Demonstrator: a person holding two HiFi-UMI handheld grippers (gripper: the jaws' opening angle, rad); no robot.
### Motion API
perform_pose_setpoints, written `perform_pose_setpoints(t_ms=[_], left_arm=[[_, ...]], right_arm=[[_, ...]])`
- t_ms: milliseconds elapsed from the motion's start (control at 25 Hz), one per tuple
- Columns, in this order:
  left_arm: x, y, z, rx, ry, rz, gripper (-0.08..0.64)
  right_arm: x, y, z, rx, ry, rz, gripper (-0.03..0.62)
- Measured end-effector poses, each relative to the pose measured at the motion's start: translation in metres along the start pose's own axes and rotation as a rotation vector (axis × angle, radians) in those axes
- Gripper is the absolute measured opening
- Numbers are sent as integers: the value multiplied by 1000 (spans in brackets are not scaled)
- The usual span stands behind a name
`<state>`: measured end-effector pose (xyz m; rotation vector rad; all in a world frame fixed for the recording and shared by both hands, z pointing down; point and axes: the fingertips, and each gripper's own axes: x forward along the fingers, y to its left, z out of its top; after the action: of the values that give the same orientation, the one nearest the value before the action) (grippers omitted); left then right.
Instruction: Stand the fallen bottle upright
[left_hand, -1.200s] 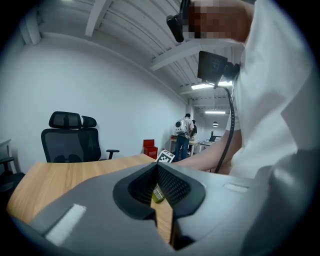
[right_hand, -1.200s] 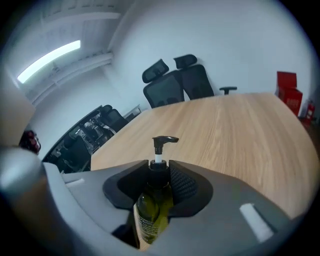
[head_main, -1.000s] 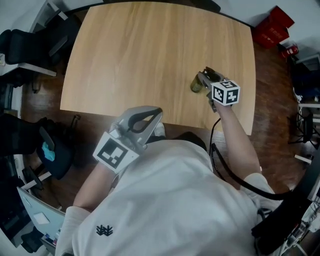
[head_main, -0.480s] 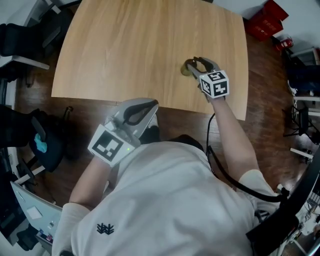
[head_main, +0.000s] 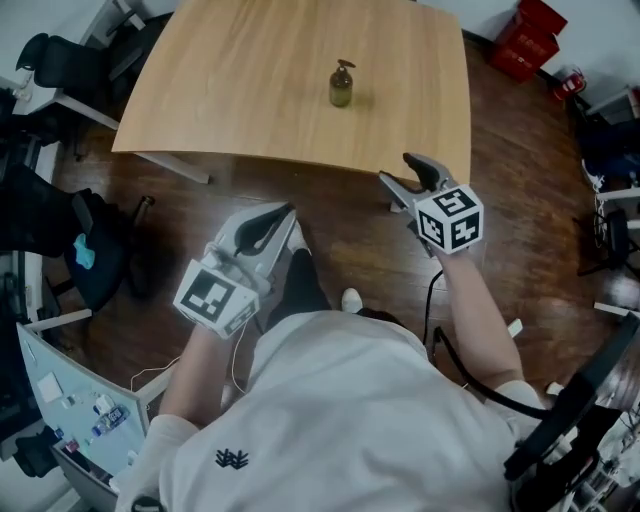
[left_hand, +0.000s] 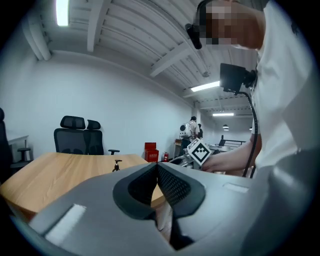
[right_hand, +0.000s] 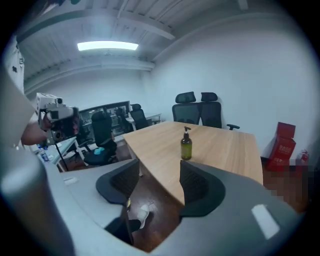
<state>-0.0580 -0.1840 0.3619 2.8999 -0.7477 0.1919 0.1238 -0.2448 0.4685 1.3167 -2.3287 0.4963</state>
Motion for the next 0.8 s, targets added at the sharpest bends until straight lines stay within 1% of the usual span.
perform_pose_setpoints(t_ms=[40, 120, 240, 400, 520, 640, 800], left_arm=[[-8, -14, -1, -10, 0, 10, 0], [-23, -41, 0, -2, 6, 14, 0], [-48, -69, 0, 11, 11, 4, 0], [-83, -92, -7, 34, 10, -31, 0], [-104, -112, -11, 57, -5, -80, 0], [-127, -133, -13, 70, -23, -135, 0], [-176, -163, -28, 75, -8, -191, 0]], right_arm=[[-17, 17, -5, -4, 0, 25, 250], [-51, 46, -11, -19, -8, 58, 250], [-97, 79, -18, -27, -30, 71, 264], [-135, 121, -24, 1, -100, 43, 265], [-165, 152, -27, 5, -151, 5, 265], [-195, 190, -27, -13, -175, -31, 265], [-223, 255, -37, -14, -191, -49, 265]])
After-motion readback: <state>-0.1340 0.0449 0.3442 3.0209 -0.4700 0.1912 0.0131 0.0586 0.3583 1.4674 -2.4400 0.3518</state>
